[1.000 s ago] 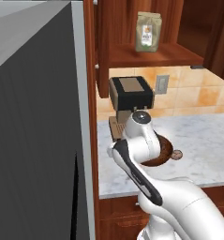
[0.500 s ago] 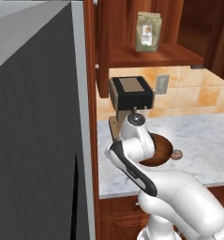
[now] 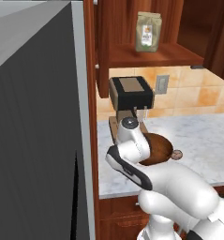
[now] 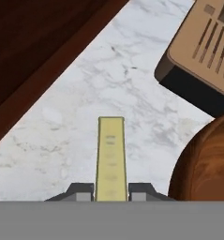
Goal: Pick the egg and butter from the fridge and place them by the bowl for mixing.
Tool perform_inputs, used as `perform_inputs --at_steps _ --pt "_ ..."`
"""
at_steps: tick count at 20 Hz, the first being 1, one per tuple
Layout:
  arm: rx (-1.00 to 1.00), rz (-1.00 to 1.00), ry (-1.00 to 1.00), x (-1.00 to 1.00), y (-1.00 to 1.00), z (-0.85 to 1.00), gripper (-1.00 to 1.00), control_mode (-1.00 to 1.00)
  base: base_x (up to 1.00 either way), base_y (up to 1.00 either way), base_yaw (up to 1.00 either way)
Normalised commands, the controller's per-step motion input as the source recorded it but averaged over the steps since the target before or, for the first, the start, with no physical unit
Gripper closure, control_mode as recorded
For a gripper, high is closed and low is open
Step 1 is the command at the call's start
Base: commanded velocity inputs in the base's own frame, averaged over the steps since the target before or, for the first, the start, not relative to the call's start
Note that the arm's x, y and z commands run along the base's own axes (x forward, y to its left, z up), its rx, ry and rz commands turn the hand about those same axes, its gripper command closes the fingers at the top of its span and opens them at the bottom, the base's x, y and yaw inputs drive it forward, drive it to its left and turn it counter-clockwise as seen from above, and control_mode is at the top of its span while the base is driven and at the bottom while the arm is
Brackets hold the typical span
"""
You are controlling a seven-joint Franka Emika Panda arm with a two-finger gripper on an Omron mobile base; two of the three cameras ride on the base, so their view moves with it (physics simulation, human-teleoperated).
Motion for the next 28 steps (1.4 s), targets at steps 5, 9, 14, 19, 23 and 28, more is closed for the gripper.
perform_inputs --at_steps 5,9,14,19,23,28 --pt "-0.04 0.04 0.07 0.09 -0.10 -0.23 1.00 -1.00 0.00 0.00 0.00" --pt "0.00 0.00 0.00 0.17 0.00 -0.12 1.00 -1.00 0.00 0.00 0.00" --pt "-0.01 0.00 0.00 0.12 0.00 -0.12 1.00 -1.00 0.00 0.00 0.00" --pt "-0.03 0.00 0.00 0.10 0.05 -0.06 1.00 -1.00 0.00 0.00 0.00" --pt "-0.01 0.00 0.01 0.02 0.13 -0.10 1.00 -1.00 0.00 0.00 0.00" --pt "0.00 0.00 0.05 0.00 0.07 -0.17 1.00 -1.00 0.00 0.00 0.00"
